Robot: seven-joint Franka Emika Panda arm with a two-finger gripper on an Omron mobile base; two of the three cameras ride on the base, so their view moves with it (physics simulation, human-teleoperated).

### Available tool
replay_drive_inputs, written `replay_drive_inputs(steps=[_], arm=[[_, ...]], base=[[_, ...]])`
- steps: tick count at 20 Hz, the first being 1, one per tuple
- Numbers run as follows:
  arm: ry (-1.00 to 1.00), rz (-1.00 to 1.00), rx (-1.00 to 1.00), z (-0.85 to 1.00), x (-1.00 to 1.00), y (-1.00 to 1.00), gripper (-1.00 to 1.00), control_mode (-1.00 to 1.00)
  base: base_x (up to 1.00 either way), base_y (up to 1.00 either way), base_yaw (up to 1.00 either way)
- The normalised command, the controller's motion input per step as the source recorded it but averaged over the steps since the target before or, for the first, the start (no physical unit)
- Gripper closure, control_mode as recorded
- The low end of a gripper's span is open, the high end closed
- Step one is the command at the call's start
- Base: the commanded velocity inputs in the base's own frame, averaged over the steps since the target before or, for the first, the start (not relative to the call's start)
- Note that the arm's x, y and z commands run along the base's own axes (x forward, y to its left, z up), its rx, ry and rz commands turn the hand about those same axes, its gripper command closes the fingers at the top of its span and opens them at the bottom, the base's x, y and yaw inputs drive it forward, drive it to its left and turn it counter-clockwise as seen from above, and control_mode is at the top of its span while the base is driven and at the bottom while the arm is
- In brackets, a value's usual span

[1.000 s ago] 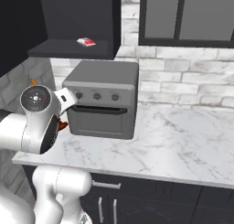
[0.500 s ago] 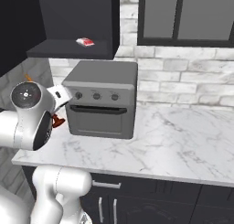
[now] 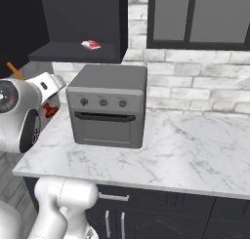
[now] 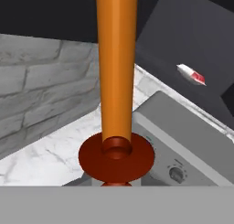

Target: Pick the candle and candle from the dining table and place them in the open cabinet. Close the cabinet after placing the objects.

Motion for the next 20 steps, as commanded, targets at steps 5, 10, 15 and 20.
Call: replay_drive_inputs(steps=[5, 10, 15, 20], arm=[[-0.16, 0.0, 0.04, 0.44, 0.0, 0.0, 1.0, -1.0], [-0.11, 0.0, 0.12, 0.33, 0.0, 0.0, 1.0, -1.0], [-0.01, 0.0, 0.14, 0.24, 0.08, 0.0, 1.0, -1.0], [0.0, 0.0, 0.13, 0.22, 0.15, 0.0, 1.0, -1.0]], base=[[0.0, 0.0, 0.0], [0.0, 0.0, 0.0], [0.0, 0.0, 0.0], [0.0, 0.0, 0.0]])
